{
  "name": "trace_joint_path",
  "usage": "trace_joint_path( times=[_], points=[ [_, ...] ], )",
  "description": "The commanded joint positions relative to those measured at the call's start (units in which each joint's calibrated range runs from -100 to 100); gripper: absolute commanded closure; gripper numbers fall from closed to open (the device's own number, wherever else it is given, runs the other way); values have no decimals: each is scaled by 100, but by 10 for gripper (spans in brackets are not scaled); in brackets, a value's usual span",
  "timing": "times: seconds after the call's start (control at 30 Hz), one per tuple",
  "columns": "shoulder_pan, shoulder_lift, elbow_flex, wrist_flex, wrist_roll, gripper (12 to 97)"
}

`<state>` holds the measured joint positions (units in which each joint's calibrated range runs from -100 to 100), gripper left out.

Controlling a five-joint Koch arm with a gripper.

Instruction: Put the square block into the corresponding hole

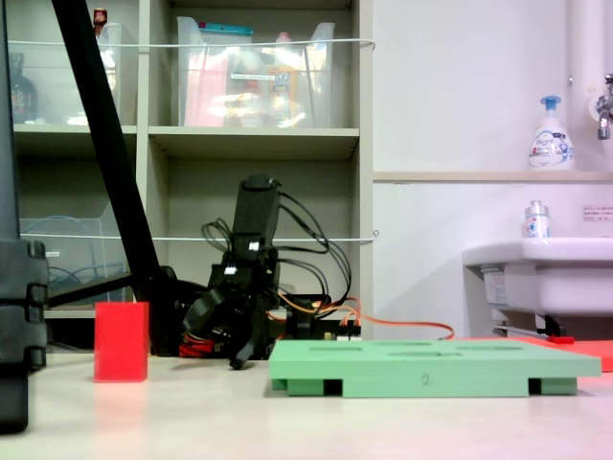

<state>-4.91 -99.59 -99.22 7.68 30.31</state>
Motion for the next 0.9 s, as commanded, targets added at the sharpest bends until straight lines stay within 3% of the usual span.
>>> trace_joint_path(
  times=[0.0,0.17,0.4,0.53,0.7,0.87],
  points=[
    [-83,-41,-78,-879,357,613],
    [-83,-41,2025,-4683,1109,620],
    [-68,-41,4438,-7273,1197,620],
    [-176,-41,6372,-8583,1153,491],
    [-332,1398,7678,-8929,1099,307],
    [-586,3046,9014,-9363,767,306]
  ],
)
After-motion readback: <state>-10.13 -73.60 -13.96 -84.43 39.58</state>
